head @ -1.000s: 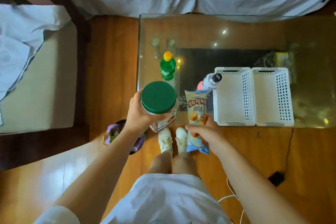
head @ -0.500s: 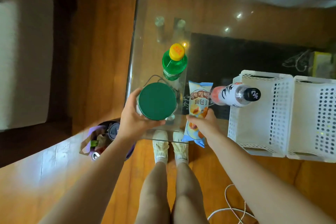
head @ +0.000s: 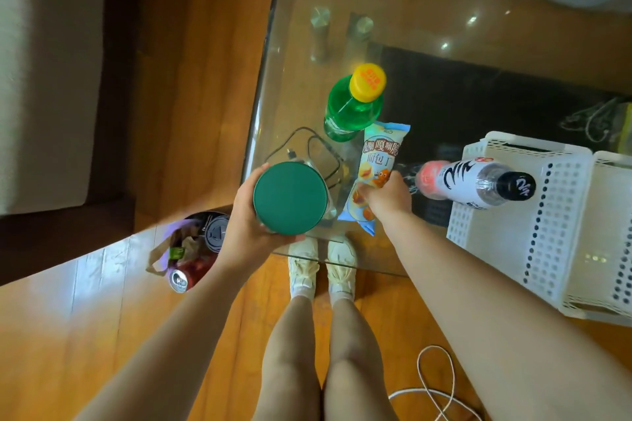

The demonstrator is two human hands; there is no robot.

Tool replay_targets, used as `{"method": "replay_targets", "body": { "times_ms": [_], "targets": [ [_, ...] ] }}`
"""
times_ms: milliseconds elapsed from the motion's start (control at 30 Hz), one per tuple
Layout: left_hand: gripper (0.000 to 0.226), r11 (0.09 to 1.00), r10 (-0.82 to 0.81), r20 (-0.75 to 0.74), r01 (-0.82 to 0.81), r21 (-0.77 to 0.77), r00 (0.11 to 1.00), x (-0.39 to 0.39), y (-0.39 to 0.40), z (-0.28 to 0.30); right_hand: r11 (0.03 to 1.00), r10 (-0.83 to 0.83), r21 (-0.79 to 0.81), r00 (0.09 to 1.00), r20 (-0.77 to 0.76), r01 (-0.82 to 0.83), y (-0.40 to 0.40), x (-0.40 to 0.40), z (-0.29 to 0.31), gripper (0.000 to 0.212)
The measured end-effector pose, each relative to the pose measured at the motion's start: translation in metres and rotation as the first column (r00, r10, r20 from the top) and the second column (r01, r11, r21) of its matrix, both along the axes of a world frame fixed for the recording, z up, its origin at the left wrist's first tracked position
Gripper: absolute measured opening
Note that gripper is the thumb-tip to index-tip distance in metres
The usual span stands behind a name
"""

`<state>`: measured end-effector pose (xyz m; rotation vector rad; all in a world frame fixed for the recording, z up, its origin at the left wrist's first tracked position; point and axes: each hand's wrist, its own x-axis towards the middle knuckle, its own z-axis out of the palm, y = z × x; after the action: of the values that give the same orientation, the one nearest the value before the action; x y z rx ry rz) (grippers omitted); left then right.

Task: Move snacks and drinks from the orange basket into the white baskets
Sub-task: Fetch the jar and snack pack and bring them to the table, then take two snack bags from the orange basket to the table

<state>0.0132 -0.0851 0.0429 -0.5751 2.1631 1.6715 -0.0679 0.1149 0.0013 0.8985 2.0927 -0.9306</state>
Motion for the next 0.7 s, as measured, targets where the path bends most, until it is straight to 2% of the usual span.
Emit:
{"method": "replay_targets", "body": {
  "times_ms": [100,167,300,433,533,600,700],
  "targets": [
    [0.113,0.995,-0.004,0.011,0.005,-0.102,1.000,0.005,0.002,-0.002,1.000,0.020,0.005,1.000,-0.003,-0.020,0.002,0.003,0.003,0.050],
    [0.120,0.989,0.032,0.081,-0.020,-0.147,0.996,0.009,0.004,-0.002,0.999,0.045,-0.009,0.999,0.000,-0.045,0.005,0.008,0.009,0.055],
    [0.121,0.989,0.138,0.220,-0.121,-0.087,0.966,0.017,0.013,0.008,0.998,0.043,-0.049,0.999,0.027,-0.041,0.016,0.026,0.035,0.066],
    [0.090,0.947,0.282,0.321,-0.315,0.056,0.904,0.029,0.024,0.041,0.989,-0.013,-0.145,0.991,0.131,0.032,0.031,0.052,0.079,0.062],
    [0.059,0.931,0.313,0.451,-0.364,0.029,0.836,0.045,0.025,0.077,0.969,-0.033,-0.234,0.981,0.192,0.079,0.040,0.072,0.124,0.046],
    [0.042,0.918,0.342,0.472,-0.395,0.015,0.813,0.060,0.022,0.106,0.961,0.053,-0.275,0.979,0.196,0.003,0.043,0.085,0.154,0.036],
    [0.033,0.853,0.447,0.468,-0.521,0.033,0.762,0.088,0.017,0.143,0.953,0.174,-0.277,0.972,0.158,-0.126,0.041,0.100,0.186,0.028]
  ]
}}
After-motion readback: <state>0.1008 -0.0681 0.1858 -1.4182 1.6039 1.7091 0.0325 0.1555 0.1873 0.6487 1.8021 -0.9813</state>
